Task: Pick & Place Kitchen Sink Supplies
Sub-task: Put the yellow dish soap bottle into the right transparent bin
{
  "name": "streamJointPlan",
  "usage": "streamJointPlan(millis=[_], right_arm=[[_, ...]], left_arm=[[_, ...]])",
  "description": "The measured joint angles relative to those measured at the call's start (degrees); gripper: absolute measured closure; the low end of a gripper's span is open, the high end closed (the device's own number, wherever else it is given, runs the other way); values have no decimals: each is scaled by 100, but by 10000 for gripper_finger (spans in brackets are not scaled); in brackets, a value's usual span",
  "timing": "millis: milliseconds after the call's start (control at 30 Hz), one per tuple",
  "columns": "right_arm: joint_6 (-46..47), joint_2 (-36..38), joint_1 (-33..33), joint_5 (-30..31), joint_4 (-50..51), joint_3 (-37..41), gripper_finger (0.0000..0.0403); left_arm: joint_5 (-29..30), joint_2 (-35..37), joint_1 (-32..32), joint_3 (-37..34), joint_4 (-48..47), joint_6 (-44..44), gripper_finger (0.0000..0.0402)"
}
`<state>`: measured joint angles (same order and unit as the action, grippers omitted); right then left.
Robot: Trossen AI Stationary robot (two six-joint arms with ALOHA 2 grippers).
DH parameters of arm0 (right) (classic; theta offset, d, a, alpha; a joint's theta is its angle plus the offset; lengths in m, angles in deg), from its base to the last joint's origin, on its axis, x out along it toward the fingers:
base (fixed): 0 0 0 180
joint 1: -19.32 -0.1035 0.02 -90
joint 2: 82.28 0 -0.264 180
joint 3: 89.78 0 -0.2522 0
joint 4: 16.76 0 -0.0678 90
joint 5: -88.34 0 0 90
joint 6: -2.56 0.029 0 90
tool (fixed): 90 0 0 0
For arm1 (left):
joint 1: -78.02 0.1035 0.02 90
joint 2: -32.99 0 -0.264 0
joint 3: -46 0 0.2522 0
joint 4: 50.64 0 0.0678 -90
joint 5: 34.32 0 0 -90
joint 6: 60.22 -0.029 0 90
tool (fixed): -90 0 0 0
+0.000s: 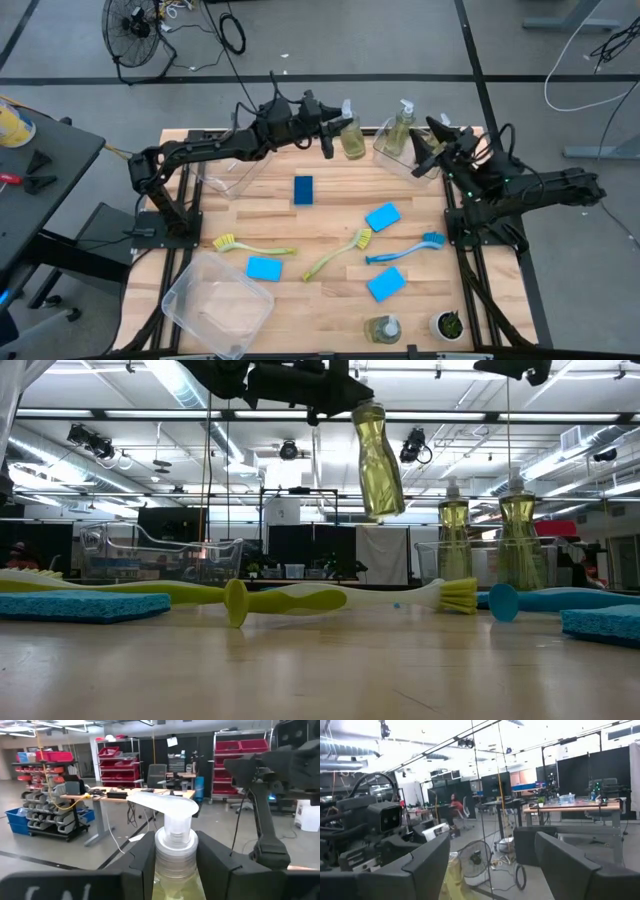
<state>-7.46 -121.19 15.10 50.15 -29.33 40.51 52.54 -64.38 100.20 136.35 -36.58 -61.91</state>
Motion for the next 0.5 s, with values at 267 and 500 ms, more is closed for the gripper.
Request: streamJointPlan(millis=[267, 500], right_arm=[[52, -6, 0, -24, 32, 0, 111], [52, -8, 0, -26, 48, 0, 111]], left_arm=[[34, -89, 15, 306, 54, 96, 284], [-371, -677, 46, 1315, -438, 111, 284]])
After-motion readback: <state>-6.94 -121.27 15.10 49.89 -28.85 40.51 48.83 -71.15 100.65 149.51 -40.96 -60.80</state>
